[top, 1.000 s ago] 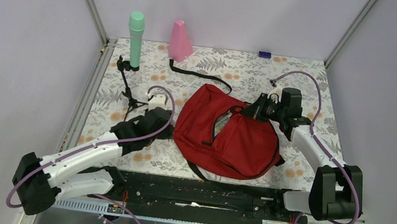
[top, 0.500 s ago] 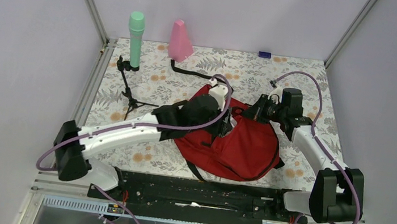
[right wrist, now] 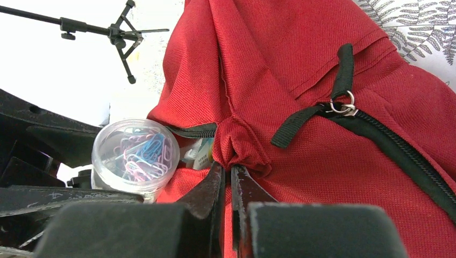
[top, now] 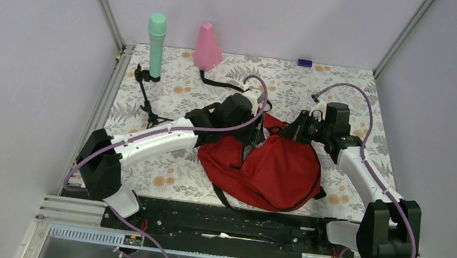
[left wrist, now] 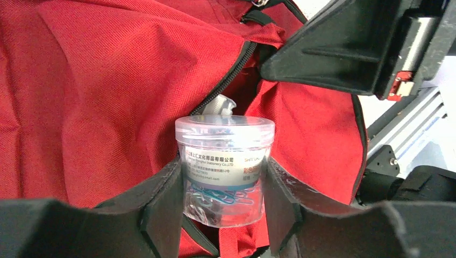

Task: Pack the student bag
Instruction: Place the stationery in the student bag.

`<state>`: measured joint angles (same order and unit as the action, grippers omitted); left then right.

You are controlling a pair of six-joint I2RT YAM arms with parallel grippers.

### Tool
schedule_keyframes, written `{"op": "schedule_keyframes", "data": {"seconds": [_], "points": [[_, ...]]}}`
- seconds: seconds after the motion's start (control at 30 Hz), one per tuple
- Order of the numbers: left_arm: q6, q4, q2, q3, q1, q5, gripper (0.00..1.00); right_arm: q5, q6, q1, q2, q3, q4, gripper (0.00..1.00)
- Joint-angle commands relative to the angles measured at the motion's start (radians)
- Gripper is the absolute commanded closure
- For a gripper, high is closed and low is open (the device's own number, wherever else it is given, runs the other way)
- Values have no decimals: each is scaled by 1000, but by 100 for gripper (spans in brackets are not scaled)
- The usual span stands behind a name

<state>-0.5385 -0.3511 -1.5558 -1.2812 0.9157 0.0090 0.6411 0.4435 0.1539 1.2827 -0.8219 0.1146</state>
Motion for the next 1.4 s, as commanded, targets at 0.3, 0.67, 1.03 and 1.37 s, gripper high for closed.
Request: {"op": "schedule_keyframes", "data": {"seconds": [0.3,0.67,1.03,1.37], "points": [[133,-2,-53,-11,78,-134,58,51,-19,-4,-78,-88,18,95],[87,-107,-38,32,86,-353,56,30,-70,-6,-102,-121,86,94],[55,-121,-76,6,125,-468,33,25,-65,-8,-113,-121,87,94],[60,-137,52,-1,143,-424,11,22,-59,-8,-112,-130,89,93]]}}
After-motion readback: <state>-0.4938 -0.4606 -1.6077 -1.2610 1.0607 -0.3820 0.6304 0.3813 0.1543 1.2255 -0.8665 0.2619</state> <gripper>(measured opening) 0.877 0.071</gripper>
